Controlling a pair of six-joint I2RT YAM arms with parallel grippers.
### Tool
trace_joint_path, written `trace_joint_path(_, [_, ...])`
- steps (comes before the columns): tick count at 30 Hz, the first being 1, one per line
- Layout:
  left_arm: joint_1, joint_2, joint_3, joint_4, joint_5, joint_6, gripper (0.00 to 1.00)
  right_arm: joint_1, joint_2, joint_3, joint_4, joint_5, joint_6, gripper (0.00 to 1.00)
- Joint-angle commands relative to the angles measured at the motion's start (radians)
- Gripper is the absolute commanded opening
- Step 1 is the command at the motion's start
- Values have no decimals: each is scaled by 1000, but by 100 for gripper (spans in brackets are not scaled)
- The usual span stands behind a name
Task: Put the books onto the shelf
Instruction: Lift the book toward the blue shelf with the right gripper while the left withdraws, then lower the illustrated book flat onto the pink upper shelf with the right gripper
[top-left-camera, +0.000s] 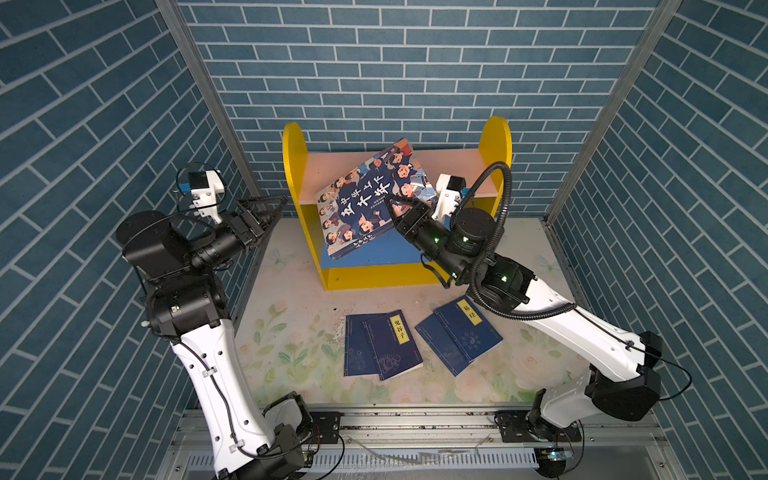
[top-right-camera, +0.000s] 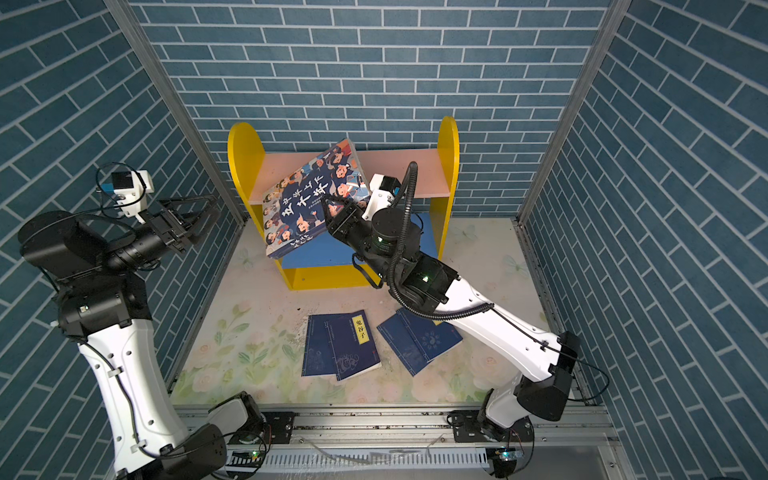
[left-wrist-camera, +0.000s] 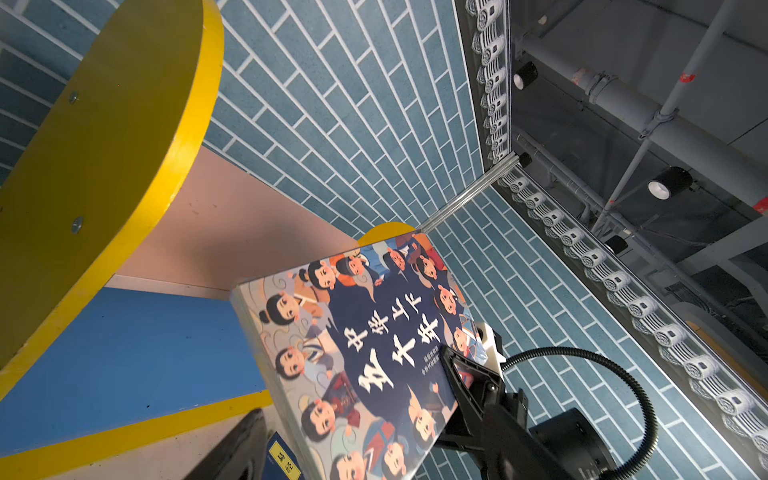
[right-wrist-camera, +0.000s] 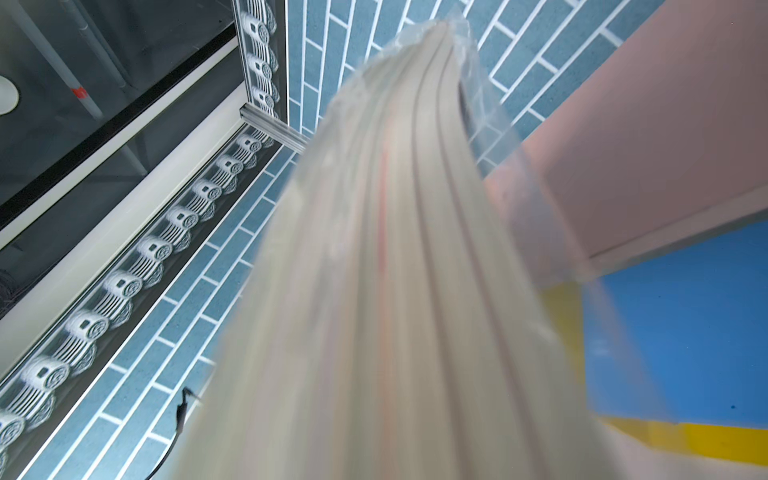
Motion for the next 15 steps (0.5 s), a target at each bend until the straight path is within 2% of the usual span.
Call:
trace_joint_path(1, [5,-17,-9,39,23,-6,83,-37,12,103,240,-51,45,11])
trace_joint_path(15, [5,-30,-45,23,-18,-13,83,-95,286,367,264,59,140,11])
